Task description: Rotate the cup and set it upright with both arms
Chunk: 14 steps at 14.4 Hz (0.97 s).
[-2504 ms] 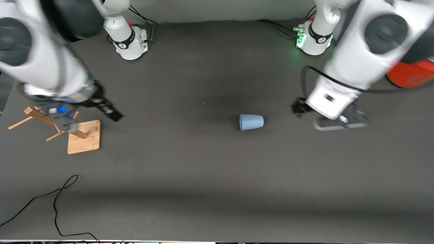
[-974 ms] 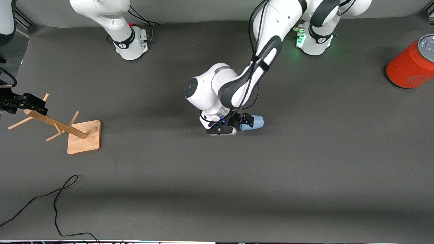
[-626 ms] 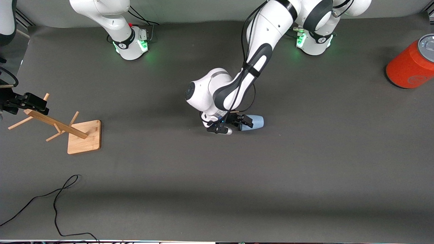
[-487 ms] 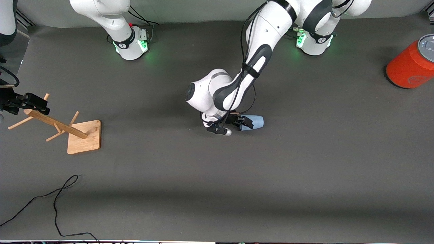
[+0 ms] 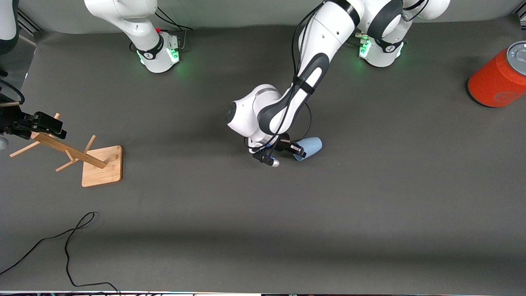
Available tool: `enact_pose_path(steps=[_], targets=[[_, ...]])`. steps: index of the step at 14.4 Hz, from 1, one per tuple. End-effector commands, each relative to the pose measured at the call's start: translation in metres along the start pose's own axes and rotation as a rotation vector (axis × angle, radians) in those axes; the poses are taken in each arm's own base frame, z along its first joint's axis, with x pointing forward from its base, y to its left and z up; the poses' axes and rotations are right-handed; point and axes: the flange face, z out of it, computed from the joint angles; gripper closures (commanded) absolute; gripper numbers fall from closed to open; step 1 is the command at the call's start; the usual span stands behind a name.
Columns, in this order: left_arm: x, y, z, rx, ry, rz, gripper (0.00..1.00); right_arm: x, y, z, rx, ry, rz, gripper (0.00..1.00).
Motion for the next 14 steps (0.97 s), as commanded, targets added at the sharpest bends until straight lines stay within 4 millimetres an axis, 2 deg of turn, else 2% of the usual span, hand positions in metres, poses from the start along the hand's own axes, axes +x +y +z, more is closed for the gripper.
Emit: enact_pose_path(steps=[1,2,4,5,6,8,10,11,13,14], targets=[[-0.007,-0.013,-0.010,0.038,-0.024,0.011,1.00,-0.012,0.000,0.005,0.049,-0.014,-0.020,0.00],[-0.009,-0.023,-0.015,0.045,-0.037,0.001,1.00,-0.013,0.001,0.004,0.057,-0.012,-0.017,0.00],[-0.013,-0.056,-0.035,0.027,-0.037,-0.041,1.00,-0.013,0.003,0.004,0.057,-0.013,-0.014,0.00],[-0.015,-0.090,-0.046,-0.004,-0.040,-0.088,1.00,-0.013,0.004,0.003,0.057,-0.012,-0.006,0.00],[-0.016,-0.131,-0.055,-0.062,-0.046,-0.144,1.00,-0.013,0.005,0.003,0.056,-0.012,-0.002,0.00],[-0.032,-0.222,-0.086,-0.277,-0.027,-0.268,1.00,-0.013,0.007,0.002,0.055,-0.012,-0.006,0.00],[-0.063,-0.358,-0.086,-0.555,-0.001,-0.457,1.00,-0.010,0.007,0.005,0.041,-0.015,-0.010,0.00],[-0.081,-0.400,-0.085,-0.634,0.016,-0.519,1.00,-0.010,0.007,0.005,0.039,-0.014,-0.010,0.00],[-0.120,-0.466,-0.080,-0.745,0.069,-0.632,1.00,-0.011,0.007,0.003,0.039,-0.011,-0.010,0.00],[-0.136,-0.479,-0.079,-0.775,0.078,-0.658,1.00,-0.011,0.007,0.003,0.038,-0.011,-0.011,0.00]])
